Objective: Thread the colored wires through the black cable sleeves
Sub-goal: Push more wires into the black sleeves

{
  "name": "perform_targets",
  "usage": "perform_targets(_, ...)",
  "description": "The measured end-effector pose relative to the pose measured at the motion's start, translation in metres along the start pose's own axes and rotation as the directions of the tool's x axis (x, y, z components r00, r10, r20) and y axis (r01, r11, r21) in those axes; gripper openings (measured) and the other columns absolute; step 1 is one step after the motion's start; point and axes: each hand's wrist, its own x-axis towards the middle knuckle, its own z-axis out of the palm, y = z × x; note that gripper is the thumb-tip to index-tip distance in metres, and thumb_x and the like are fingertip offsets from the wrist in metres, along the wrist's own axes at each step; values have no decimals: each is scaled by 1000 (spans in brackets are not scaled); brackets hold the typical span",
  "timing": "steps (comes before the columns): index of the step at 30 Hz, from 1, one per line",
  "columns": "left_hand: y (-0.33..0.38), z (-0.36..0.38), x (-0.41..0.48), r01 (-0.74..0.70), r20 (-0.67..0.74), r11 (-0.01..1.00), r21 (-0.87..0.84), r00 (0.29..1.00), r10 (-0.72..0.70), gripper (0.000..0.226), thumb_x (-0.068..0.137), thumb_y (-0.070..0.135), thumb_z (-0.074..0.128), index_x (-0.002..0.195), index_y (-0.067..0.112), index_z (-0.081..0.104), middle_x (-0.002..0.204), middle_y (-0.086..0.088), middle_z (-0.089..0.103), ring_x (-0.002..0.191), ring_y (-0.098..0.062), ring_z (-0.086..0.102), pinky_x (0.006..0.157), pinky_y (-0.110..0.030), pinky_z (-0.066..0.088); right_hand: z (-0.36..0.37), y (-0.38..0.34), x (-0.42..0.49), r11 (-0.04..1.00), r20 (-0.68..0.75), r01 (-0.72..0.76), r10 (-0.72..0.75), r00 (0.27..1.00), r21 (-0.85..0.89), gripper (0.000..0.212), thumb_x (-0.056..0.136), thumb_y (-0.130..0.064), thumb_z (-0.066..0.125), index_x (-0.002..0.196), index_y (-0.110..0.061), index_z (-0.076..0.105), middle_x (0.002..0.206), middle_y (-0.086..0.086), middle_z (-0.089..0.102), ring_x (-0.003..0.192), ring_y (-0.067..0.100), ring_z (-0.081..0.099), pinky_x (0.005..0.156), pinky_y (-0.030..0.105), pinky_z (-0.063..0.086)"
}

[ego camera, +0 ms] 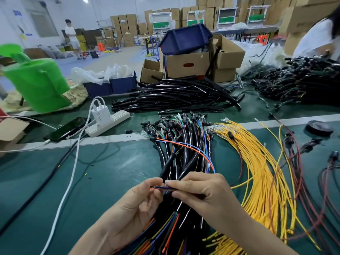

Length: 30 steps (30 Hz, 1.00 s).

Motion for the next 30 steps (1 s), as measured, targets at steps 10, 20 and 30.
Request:
perform_targets(10, -3, -1, 0, -118, -22, 961, 252, 992, 127, 58, 20, 14, 99, 70, 0, 74, 70, -15, 68, 60, -17, 69, 52, -16, 54, 4, -5, -1, 997, -20, -63, 62, 998, -34, 22, 81, -29, 68, 99, -20, 76, 78, -7, 70, 73, 5, 64, 67, 31, 53)
perform_targets(20, -10, 8, -10, 74, 30, 994, -82, 997, -72, 66, 15, -10, 92, 79, -5, 74, 82, -23, 66, 59, -22, 68, 44, -22, 54, -6, -6, 3, 947, 63, -205, 195, 979, 249, 17, 79, -20, 71, 95, -22, 77, 77, -4, 70, 72, 12, 66, 68, 27, 52)
perform_targets(30, -3, 7, -9, -55, 36, 978, 203, 998, 49, 61, 25, 9, 98, 80, -5, 74, 78, -22, 70, 67, -20, 71, 53, -16, 55, -7, -3, 1, 960, 73, -203, 192, 979, 191, 17, 80, -18, 73, 96, -21, 78, 80, -7, 72, 77, 10, 68, 70, 26, 53)
